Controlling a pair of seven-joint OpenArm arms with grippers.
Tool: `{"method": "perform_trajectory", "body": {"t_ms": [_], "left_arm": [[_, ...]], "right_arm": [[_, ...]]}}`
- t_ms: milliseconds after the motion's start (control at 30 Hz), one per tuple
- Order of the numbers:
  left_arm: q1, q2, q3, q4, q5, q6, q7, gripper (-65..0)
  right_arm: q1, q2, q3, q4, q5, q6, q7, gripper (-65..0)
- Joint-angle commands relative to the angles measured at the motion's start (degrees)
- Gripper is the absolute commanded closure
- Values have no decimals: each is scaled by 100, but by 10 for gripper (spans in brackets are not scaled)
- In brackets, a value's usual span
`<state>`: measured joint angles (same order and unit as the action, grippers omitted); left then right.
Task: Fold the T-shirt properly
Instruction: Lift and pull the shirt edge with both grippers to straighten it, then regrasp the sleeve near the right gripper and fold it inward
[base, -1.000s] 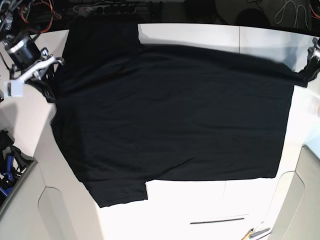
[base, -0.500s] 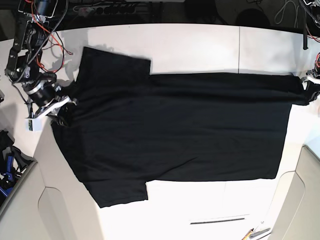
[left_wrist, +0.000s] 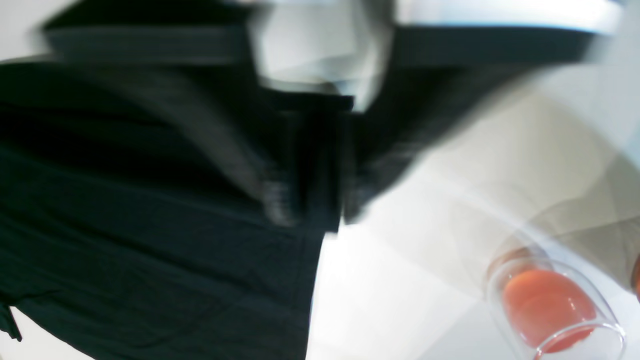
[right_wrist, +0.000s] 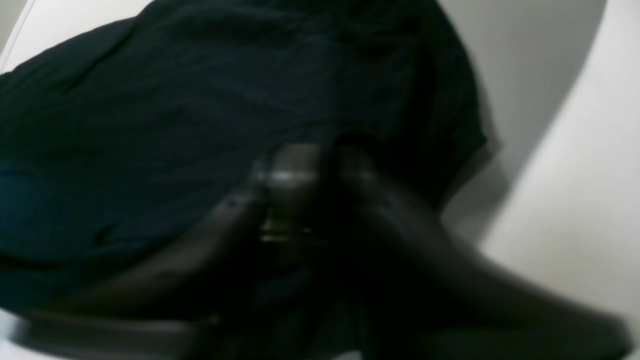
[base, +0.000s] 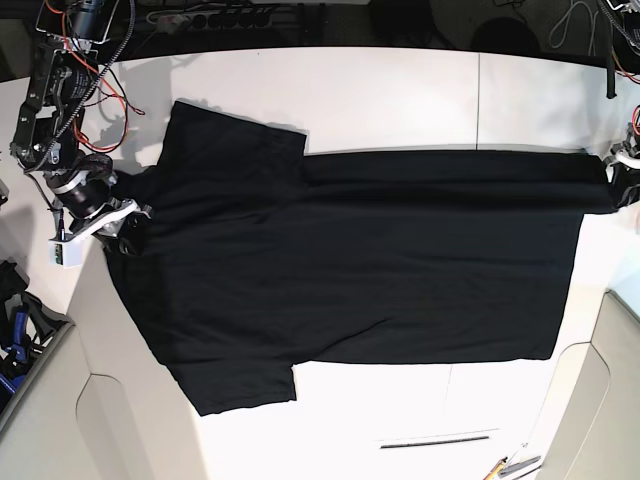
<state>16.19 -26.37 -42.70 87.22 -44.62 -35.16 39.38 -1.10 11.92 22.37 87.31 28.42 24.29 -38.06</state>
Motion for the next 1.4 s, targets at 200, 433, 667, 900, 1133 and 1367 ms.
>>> {"method": "perform_trajectory", "body": {"t_ms": [200, 433, 667, 900, 1133, 1367], "left_arm": [[-31, -142, -44, 79, -98, -24, -83, -273], [-28, -140, -44, 79, -275, -181, 107, -273], [-24, -122, -44, 79, -293, -219, 212, -273], [-11, -125, -44, 79, -337, -219, 269, -273], [-13, -125, -44, 79, -341, -219, 269, -273], [-13, -125, -44, 79, -361, -219, 267, -273]], "right_arm": [[26, 46, 271, 466, 267, 125, -313, -351], [-835, 22, 498, 1143, 828, 122, -767, -351], [-2059, -356, 498, 1141, 1458, 195, -761, -351], [-2334, -638, 369, 1108, 1823, 254, -752, -351], [-2319, -638, -24, 1108, 1794, 254, -715, -293], [-2253, -640, -81, 1110, 1801, 258, -721, 0]]}}
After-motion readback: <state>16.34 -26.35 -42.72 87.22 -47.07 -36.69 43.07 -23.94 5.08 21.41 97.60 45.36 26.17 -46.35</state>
